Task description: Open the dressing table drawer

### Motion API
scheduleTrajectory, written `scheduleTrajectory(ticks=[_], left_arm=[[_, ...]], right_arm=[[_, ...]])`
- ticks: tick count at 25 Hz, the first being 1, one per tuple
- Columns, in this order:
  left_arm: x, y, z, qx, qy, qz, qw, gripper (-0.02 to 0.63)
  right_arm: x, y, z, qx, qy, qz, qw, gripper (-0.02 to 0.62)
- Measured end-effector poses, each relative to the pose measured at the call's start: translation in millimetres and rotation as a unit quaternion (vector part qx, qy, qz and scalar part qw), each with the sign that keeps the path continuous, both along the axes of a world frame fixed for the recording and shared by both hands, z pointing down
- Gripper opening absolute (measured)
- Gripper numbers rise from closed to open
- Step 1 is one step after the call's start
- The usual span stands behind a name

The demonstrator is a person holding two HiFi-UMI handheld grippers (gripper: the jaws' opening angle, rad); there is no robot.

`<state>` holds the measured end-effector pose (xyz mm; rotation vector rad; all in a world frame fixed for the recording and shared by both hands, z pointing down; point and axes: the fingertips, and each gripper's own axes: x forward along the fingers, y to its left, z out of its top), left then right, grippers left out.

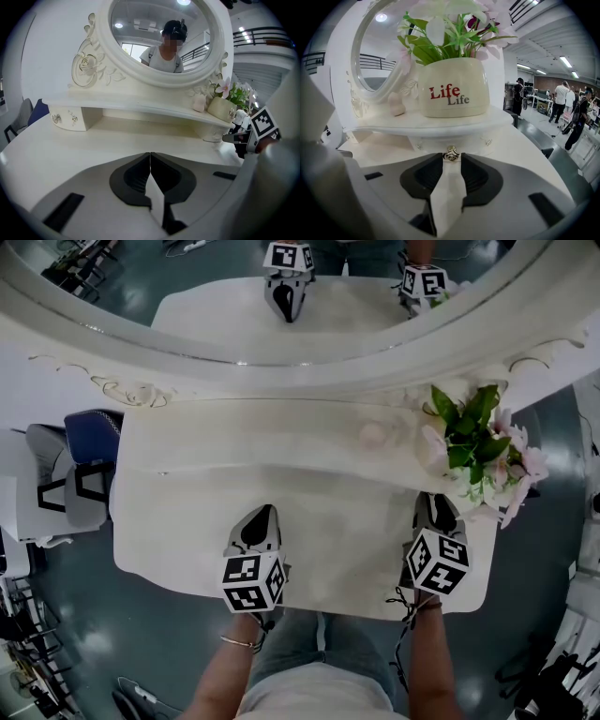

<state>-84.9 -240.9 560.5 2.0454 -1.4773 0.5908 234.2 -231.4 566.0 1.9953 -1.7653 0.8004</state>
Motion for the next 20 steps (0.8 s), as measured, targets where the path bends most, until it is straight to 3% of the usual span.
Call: scheduleTrajectory(ticks=[20], left_arm=[[-5.6,0.1,-6.3,0.004,0.001,-0.004,1.0000,0.020]], right_arm=[[0.3,-1.4,-0.5,-0.003,0.026,0.000,1.000,0.104]])
